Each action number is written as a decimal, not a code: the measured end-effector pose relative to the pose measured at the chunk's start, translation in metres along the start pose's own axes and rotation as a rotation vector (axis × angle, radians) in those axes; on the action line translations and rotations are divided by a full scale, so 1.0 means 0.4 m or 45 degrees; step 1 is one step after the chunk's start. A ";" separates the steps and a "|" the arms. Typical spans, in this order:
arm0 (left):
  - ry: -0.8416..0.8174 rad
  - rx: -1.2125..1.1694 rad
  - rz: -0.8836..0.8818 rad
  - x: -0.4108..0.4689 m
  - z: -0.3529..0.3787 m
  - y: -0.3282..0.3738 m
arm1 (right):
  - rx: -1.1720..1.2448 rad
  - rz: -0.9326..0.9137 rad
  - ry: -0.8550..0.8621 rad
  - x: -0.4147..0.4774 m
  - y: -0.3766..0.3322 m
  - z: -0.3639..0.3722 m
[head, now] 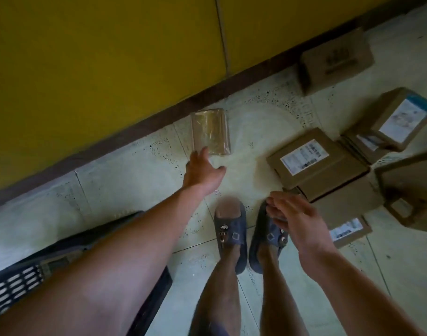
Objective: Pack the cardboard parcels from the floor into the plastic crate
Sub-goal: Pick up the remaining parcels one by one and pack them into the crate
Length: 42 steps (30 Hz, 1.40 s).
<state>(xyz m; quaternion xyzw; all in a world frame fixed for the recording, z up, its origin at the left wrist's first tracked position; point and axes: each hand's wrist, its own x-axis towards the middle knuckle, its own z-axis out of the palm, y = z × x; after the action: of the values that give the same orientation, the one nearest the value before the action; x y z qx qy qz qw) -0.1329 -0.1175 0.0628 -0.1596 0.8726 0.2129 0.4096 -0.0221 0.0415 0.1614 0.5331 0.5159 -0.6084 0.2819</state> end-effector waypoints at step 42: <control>-0.314 -1.418 -0.047 -0.908 -0.154 -0.282 | -0.236 -0.353 -0.199 -0.554 0.195 -0.072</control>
<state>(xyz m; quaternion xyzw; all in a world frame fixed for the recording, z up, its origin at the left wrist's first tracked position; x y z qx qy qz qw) 0.1011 -0.2074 0.3555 -0.3405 0.5714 0.6507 0.3662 0.1182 -0.0018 0.3468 0.3798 0.6147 -0.6309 0.2826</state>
